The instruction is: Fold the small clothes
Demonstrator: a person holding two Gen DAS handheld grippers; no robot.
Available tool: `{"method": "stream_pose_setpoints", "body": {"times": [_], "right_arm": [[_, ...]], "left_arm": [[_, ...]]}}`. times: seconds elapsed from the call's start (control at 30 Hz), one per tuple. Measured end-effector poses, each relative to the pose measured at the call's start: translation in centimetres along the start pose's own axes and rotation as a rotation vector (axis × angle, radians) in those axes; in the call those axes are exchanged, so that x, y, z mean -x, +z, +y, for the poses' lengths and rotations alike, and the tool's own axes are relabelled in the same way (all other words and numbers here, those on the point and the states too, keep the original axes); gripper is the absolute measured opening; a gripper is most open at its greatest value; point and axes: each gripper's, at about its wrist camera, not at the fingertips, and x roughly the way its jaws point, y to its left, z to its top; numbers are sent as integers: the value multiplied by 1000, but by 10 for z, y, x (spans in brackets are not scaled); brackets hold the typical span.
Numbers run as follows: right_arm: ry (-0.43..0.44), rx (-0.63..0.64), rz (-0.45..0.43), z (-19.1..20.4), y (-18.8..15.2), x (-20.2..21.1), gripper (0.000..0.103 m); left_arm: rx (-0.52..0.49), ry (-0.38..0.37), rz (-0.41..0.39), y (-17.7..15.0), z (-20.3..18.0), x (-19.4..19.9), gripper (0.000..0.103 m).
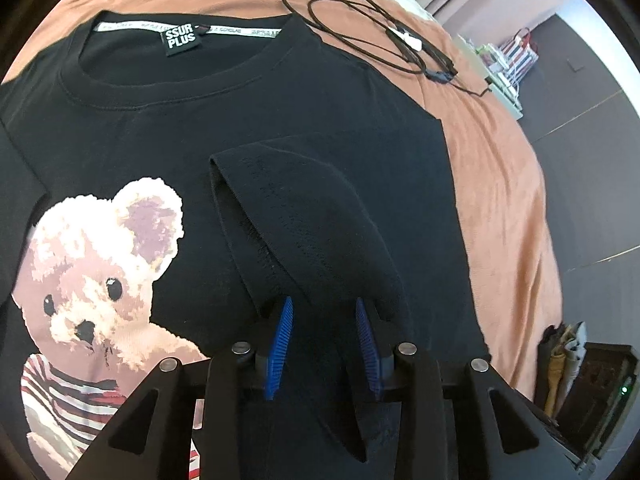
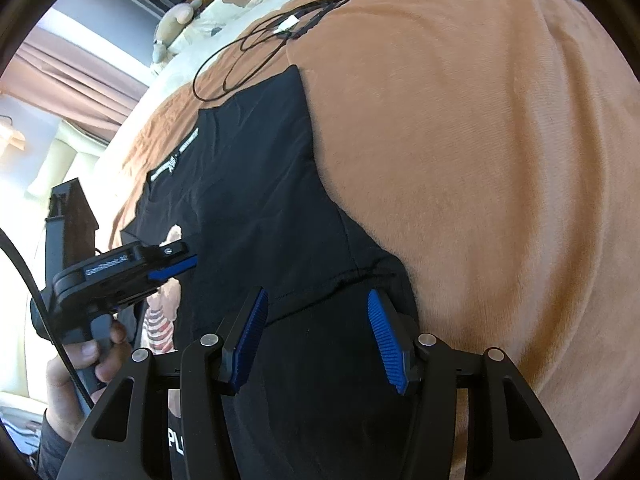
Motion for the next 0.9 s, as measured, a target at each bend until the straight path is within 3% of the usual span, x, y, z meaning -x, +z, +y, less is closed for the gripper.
{"method": "stream_pose_setpoints", "body": {"times": [0.23,0.43,0.53,0.9], "right_arm": [[66,-23,-30,-7,-13,3,50],[70,1,-35,-9,-18,4,50],[92,-33,-47,-12,-18,5,50],[91,-13,-58,-5,-20,3,50]], "left_arm": [[-24,103,26,1,-11,-11,34],[-69,182,22,4,-23,-19,23],[-72,165,28,7,-24,-17,7],[-55,123,13,1,-13,12,4]]}}
